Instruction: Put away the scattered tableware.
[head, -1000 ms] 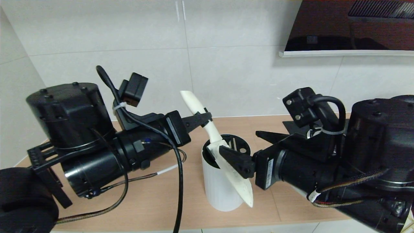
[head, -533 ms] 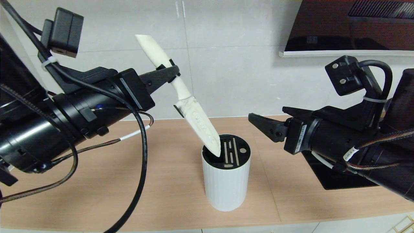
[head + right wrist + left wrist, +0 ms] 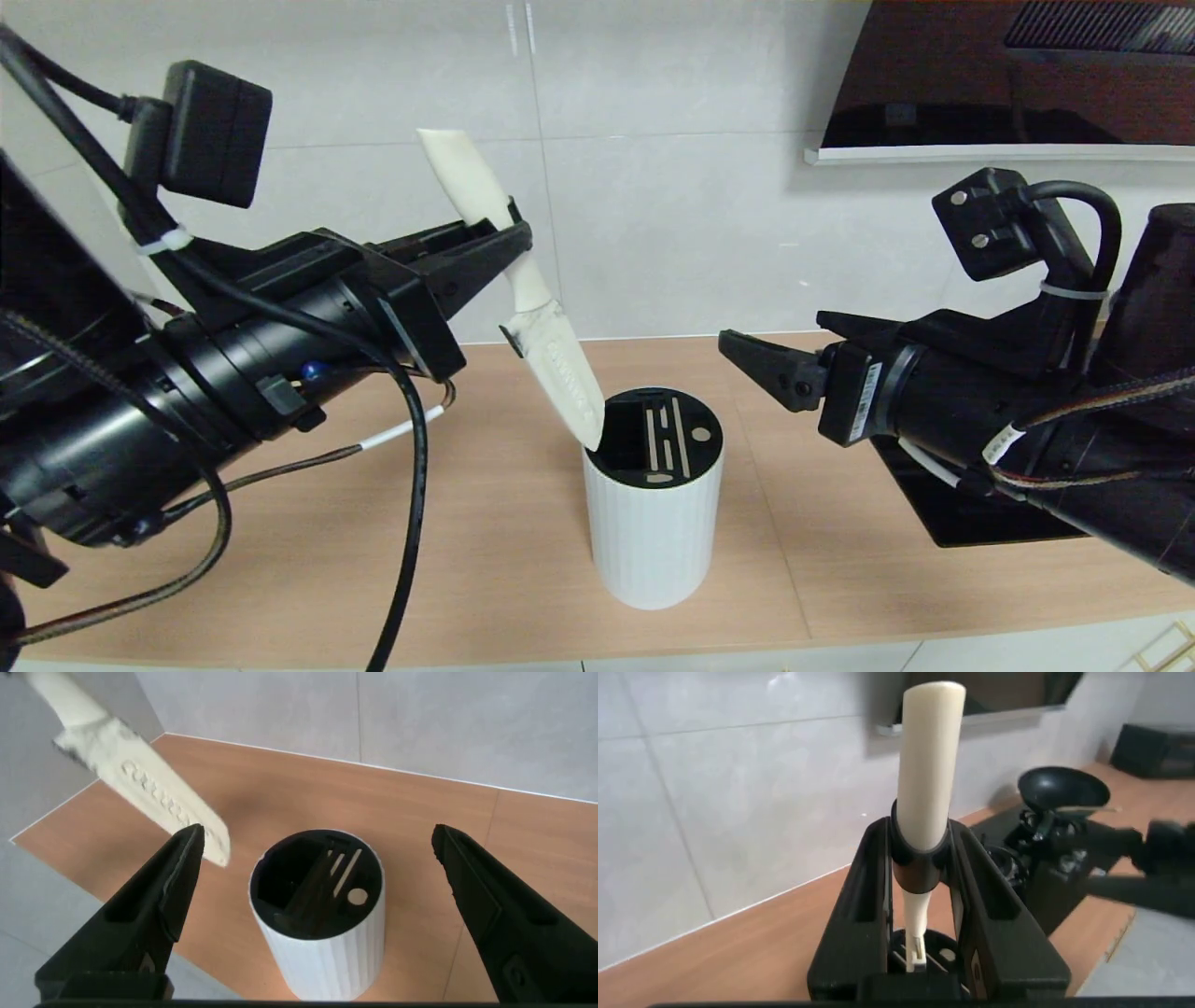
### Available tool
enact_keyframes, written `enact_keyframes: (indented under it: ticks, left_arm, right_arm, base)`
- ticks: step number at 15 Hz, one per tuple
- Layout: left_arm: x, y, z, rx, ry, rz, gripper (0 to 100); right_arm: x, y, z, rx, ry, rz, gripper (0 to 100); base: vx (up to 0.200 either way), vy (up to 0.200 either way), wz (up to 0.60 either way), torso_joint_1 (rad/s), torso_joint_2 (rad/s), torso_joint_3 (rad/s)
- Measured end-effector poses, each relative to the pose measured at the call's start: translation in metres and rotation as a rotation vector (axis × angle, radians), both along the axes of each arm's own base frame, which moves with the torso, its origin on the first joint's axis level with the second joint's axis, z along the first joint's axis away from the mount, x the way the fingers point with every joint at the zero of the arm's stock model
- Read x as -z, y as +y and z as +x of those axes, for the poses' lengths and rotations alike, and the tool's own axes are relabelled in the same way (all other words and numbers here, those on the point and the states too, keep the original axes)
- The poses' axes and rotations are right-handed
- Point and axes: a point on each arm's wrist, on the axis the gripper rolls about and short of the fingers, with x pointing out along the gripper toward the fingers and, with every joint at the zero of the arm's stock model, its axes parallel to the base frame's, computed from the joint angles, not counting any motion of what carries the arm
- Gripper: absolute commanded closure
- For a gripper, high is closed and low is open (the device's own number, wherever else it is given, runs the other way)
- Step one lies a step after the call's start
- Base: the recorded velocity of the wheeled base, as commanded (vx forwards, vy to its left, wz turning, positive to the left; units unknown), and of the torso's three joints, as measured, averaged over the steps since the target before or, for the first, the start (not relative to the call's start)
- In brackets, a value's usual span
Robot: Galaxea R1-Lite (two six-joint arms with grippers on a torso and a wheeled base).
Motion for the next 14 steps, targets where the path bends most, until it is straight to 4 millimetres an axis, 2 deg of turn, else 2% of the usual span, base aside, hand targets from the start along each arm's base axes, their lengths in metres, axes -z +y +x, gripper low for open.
enact_keyframes:
  ticks: [7, 14]
  left_arm:
    - [0.025, -0.022, 0.020, 0.023, -0.053, -0.024, 100]
    - [0.051, -0.032, 0.033, 0.024, 0.021, 0.027, 100]
  right_arm:
    - [0.005, 0.003, 0.003, 0.005, 0.011, -0.012, 0]
    - [0.005, 0.003, 0.003, 0.007, 0.013, -0.014, 0]
  base:
    - [0.000, 0.000, 0.00, 0.000, 0.00, 0.000]
    - [0.000, 0.000, 0.00, 0.000, 0.00, 0.000]
